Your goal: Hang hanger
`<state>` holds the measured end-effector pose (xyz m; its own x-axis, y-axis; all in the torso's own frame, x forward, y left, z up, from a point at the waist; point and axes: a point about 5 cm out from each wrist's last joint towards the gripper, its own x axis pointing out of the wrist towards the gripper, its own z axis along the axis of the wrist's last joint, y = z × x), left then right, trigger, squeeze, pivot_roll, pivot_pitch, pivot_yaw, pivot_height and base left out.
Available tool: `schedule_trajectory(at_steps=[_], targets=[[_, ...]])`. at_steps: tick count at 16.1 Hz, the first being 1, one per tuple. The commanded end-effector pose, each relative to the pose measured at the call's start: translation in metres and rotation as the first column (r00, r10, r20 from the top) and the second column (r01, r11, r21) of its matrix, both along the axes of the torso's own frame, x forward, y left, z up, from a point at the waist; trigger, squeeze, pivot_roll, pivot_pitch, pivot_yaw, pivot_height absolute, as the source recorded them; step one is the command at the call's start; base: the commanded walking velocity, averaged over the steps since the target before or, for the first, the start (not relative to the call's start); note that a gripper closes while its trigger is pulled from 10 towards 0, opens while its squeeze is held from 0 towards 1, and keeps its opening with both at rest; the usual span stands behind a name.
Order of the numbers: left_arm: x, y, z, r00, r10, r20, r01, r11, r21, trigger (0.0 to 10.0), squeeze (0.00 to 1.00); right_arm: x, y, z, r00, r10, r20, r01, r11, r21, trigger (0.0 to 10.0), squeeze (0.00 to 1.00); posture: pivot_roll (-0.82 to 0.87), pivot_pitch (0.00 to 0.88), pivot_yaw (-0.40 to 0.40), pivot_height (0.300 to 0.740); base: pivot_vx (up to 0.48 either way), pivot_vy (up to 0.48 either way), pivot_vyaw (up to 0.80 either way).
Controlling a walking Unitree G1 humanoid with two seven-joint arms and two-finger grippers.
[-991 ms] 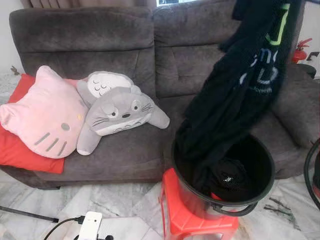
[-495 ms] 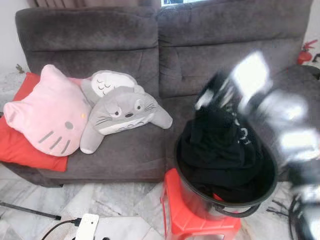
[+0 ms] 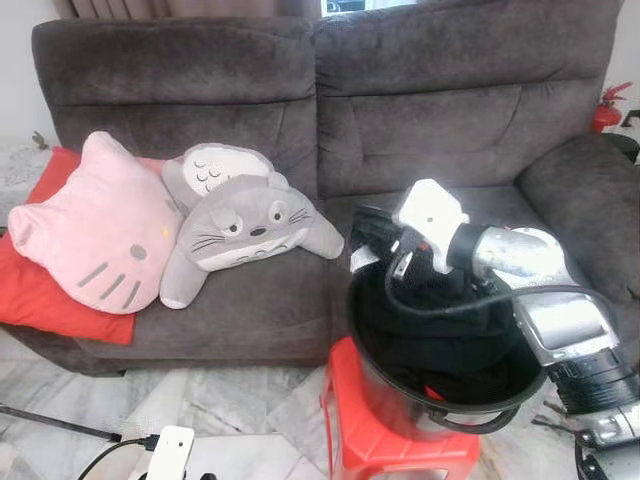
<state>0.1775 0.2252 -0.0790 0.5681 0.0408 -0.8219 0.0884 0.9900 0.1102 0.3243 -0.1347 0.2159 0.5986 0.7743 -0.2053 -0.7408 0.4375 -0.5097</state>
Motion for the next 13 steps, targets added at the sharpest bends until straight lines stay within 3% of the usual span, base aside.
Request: schedule_trajectory(at_steps=[1, 4, 7, 11, 12, 13], targets=[[-0.002, 0.002, -0.001, 1.000, 0.002, -0.013, -0.002, 1.000, 0.004, 10.0, 0.00, -0.014, 0.017, 0.002, 0.990, 0.139, 0.006, -0.139, 0.990, 0.004, 10.0, 0.00, -0.15, 0.000, 0.075, 0.740, 0.000, 0.000, 0.00], [-0.001, 0.002, 0.000, 1.000, 0.000, -0.007, 0.000, 1.000, 0.002, 10.0, 0.00, -0.039, 0.035, -0.007, 0.943, 0.330, -0.044, -0.330, 0.944, -0.001, 10.0, 0.00, -0.15, 0.000, 0.073, 0.740, 0.000, 0.000, 0.00], [0.001, 0.001, 0.001, 1.000, -0.007, -0.002, 0.007, 1.000, -0.001, 10.0, 0.00, -0.055, 0.033, -0.012, 0.910, 0.403, -0.097, -0.408, 0.912, -0.046, 10.0, 0.00, -0.15, 0.000, 0.074, 0.740, 0.000, 0.000, 0.00], [0.004, 0.000, 0.002, 1.000, -0.017, 0.005, 0.017, 1.000, -0.005, 10.0, 0.00, -0.065, 0.015, -0.002, 0.931, 0.357, -0.083, -0.365, 0.923, -0.124, 10.0, 0.00, -0.15, 0.000, 0.076, 0.740, 0.000, 0.000, 0.00], [0.004, 0.000, 0.002, 1.000, -0.019, 0.005, 0.019, 1.000, -0.005, 10.0, 0.00, -0.067, 0.010, -0.007, 0.936, 0.338, -0.100, -0.352, 0.916, -0.194, 10.0, 0.00, -0.15, 0.000, 0.076, 0.740, 0.000, 0.000, 0.00], [0.005, 0.000, 0.002, 1.000, -0.022, 0.005, 0.022, 1.000, -0.004, 10.0, 0.00, -0.057, -0.003, -0.020, 0.968, 0.227, -0.108, -0.251, 0.902, -0.352, 10.0, 0.00, -0.15, 0.000, 0.077, 0.740, 0.000, 0.000, 0.00]])
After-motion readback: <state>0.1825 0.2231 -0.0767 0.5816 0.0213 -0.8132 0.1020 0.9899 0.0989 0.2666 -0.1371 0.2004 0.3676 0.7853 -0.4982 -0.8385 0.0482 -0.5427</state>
